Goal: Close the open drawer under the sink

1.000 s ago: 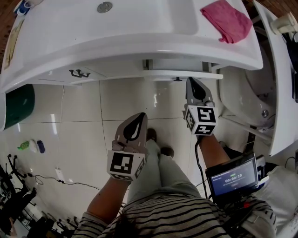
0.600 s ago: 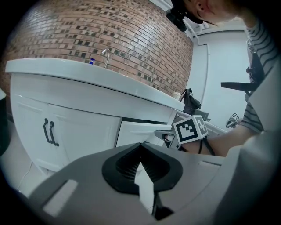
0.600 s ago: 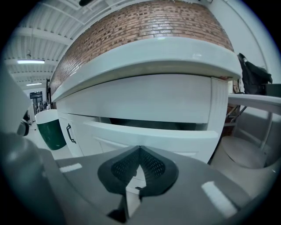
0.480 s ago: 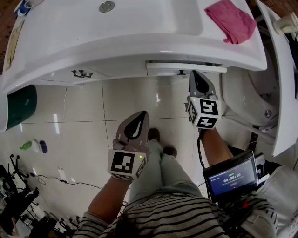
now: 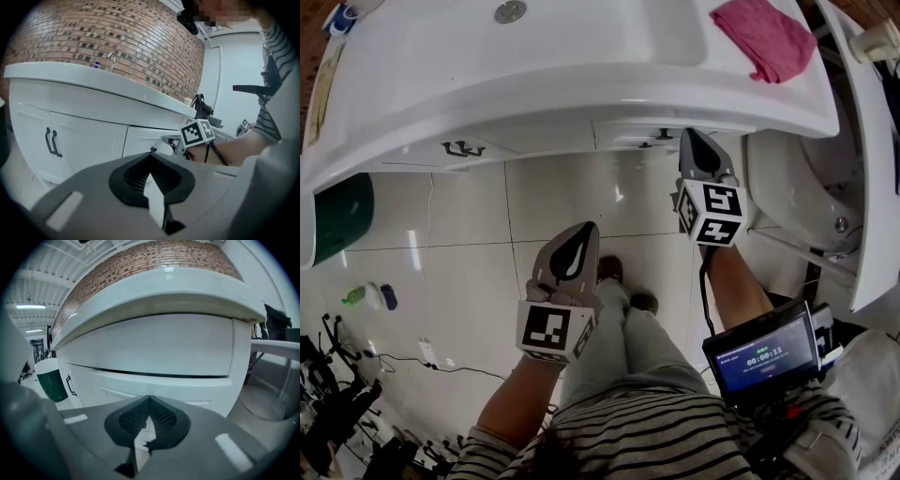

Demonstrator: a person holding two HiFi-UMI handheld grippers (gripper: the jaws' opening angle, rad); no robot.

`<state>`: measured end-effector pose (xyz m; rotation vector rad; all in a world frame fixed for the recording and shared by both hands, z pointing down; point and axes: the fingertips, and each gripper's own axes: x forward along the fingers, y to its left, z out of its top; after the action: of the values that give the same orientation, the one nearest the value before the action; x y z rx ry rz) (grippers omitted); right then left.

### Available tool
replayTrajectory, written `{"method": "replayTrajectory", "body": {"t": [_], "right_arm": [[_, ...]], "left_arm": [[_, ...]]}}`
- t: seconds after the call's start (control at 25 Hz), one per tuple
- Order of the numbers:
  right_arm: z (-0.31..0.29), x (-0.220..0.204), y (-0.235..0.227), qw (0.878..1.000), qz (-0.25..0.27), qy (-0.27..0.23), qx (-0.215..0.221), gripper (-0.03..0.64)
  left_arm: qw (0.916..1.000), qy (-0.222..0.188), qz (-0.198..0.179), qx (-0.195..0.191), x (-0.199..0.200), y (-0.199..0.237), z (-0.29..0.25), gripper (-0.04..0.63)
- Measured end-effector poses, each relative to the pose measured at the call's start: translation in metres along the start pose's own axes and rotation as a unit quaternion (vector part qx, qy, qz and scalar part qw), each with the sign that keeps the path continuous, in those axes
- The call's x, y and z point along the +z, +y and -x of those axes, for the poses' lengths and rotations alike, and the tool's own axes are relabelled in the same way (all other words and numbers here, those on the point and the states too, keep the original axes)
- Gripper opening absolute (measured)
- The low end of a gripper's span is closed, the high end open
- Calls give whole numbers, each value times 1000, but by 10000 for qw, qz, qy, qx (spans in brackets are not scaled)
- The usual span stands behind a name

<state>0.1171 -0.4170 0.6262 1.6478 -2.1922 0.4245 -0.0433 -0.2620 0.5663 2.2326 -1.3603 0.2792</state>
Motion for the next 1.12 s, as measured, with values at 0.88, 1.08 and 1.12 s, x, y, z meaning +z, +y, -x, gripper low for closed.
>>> {"method": "replayTrajectory", "body": {"t": [0.88,1.08,1.12], "right_arm": [[-13,4,-4,9992,-325,64,213,2],[-17,2,-1,9985,-323,266,355,2],[-16,5,1,9987,-229,273,375,2]], "left_arm": [[9998,-111,-44,146,11,8,6,15],[9997,-154,-78,199,11,4,16,15],[9996,-160,-77,213,12,3,19,15]]}}
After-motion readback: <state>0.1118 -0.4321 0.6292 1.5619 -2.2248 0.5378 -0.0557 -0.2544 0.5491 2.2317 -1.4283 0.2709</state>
